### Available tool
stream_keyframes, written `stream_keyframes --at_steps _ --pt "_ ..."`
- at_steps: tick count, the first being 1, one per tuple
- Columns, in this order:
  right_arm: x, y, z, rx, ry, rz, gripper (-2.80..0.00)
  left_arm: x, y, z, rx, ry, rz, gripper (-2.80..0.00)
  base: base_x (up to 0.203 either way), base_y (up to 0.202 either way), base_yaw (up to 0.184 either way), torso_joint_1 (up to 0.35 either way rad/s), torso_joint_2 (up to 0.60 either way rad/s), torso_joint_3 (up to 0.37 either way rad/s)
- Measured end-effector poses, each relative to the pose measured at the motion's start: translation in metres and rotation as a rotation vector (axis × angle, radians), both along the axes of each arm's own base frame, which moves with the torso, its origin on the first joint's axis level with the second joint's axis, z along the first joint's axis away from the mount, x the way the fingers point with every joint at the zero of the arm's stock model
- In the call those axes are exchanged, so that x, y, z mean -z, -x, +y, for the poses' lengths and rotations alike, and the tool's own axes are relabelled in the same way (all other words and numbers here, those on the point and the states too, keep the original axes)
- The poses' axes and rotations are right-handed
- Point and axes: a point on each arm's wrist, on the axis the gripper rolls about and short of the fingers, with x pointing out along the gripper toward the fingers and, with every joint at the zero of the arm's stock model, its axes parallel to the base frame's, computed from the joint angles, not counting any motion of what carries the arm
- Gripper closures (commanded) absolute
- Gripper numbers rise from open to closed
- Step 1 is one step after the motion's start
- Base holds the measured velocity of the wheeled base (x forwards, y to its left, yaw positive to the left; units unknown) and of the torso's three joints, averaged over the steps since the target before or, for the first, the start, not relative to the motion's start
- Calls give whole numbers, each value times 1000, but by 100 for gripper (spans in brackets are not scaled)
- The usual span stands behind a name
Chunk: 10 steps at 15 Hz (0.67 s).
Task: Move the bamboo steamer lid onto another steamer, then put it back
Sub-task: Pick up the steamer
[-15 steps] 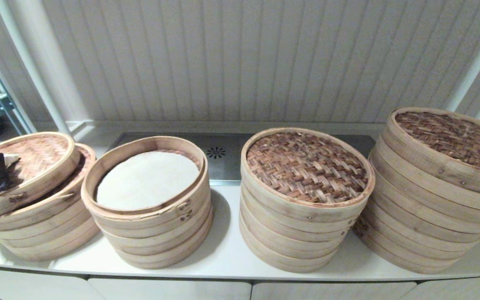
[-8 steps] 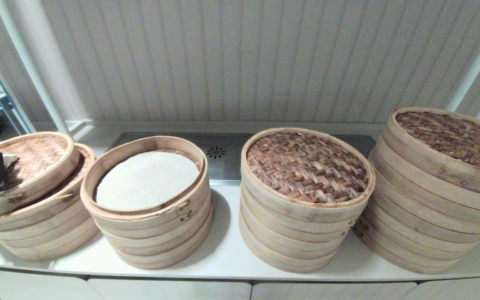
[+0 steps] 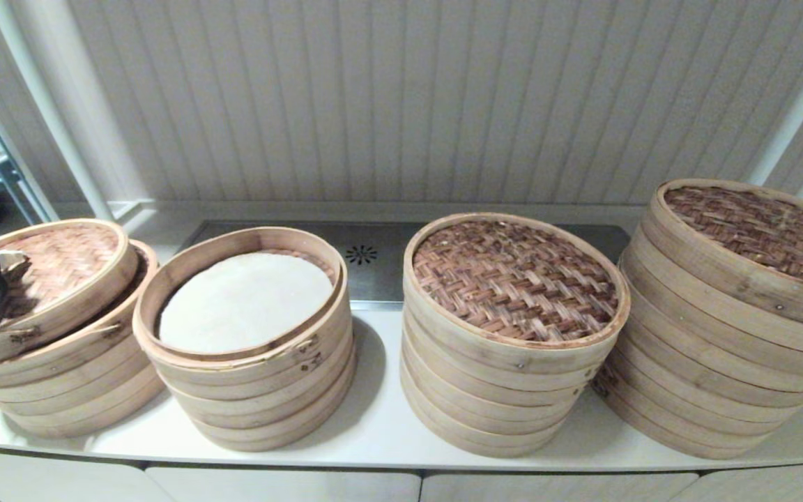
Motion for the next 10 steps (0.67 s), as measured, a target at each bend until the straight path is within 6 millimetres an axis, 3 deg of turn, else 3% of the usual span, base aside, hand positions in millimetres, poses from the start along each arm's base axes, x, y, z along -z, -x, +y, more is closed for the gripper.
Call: stream_keyframes --at_steps 10 --pt "0 0 0 0 0 1 0 -15 -2 -2 -10 7 -47 0 0 0 0 0 0 0"
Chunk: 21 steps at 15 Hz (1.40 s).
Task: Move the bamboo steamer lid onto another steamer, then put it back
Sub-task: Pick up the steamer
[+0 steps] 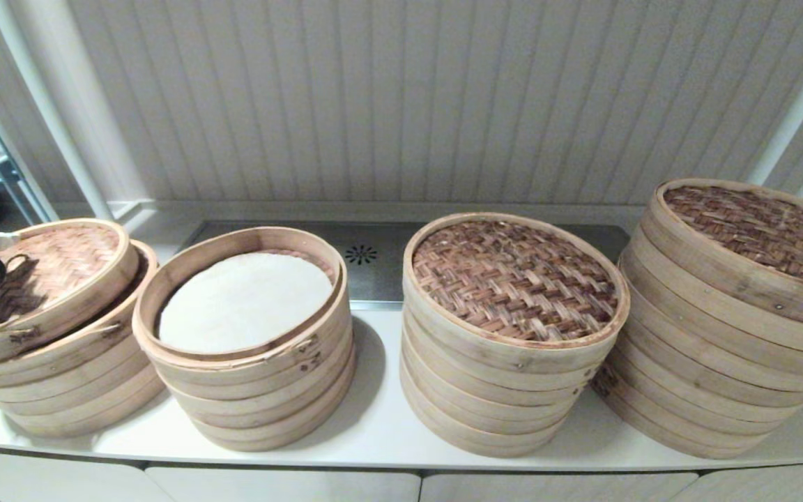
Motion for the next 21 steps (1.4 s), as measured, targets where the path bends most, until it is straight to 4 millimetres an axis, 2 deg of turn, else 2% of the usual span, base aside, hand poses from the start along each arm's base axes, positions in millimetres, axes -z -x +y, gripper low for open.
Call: stream_keyframes --at_steps 4,5,21 --pt "0 0 0 0 0 0 0 5 -1 2 -3 -6 15 0 0 0 0 0 0 0" --pt "0 0 0 0 0 0 0 7 -1 2 -5 -4 21 -280 0 0 0 0 0 0" --pt "0 0 0 0 0 0 0 17 -4 8 5 -13 66 -280 0 0 0 0 0 0"
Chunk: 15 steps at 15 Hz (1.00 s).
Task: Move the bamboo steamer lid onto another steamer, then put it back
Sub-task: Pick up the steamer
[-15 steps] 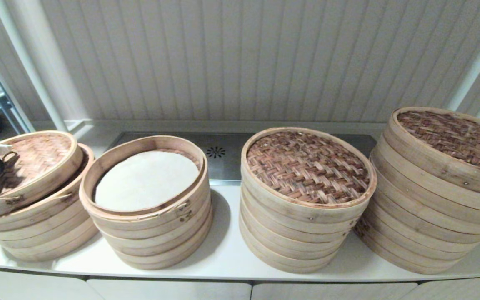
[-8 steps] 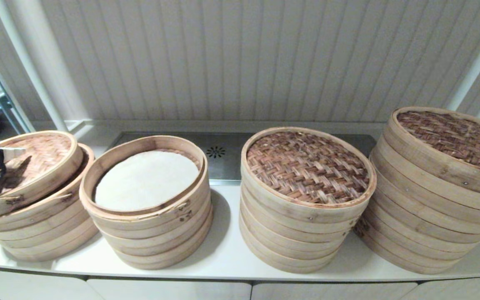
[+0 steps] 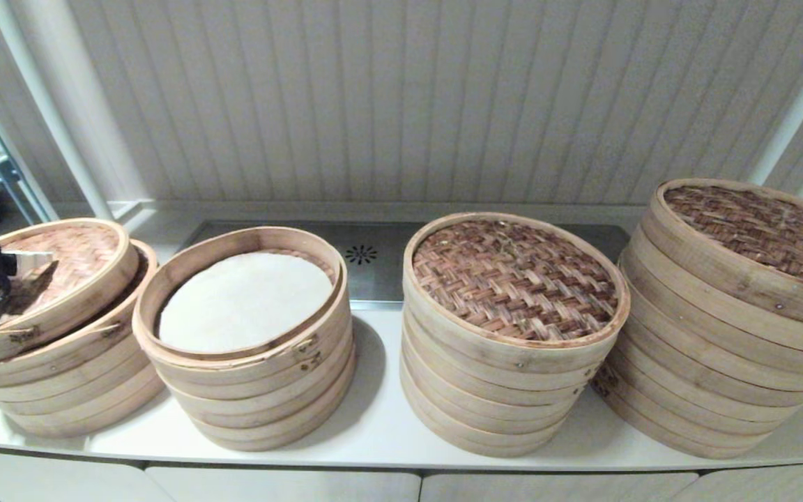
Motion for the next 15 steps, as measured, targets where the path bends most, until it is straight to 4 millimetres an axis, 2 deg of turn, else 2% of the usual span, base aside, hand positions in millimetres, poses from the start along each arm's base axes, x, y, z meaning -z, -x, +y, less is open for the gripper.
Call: stream_keyframes --at_steps 6,15 --pt "0 0 0 0 0 0 0 8 -1 5 -13 37 13 -280 0 0 0 0 0 0" --pt "0 0 0 0 0 0 0 10 -1 4 -28 82 17 -280 0 0 0 0 0 0"
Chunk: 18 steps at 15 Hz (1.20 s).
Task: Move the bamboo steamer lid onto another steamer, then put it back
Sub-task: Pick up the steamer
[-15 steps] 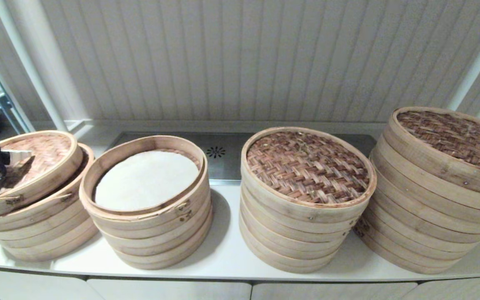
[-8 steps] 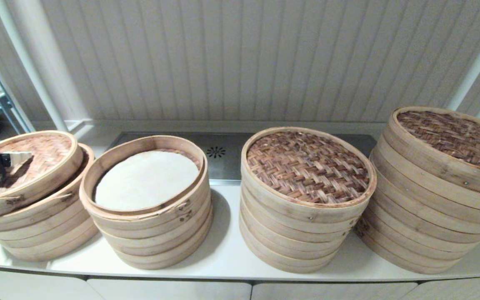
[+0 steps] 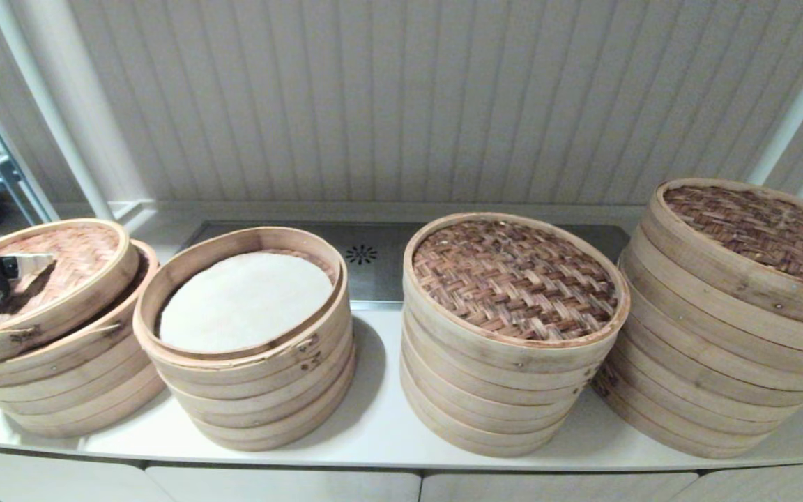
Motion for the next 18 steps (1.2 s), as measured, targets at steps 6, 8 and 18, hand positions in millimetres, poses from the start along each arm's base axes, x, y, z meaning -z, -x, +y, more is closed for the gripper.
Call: stream_keyframes --at_steps 6,8,18 --pt "0 0 0 -1 0 0 0 -7 1 -5 8 -1 -16 -280 0 0 0 0 0 0" --pt "0 0 0 -1 0 0 0 -7 0 -7 10 2 -17 -280 0 0 0 0 0 0" --pt "0 0 0 -1 0 -1 0 -16 1 -9 9 -9 -42 -280 0 0 0 0 0 0"
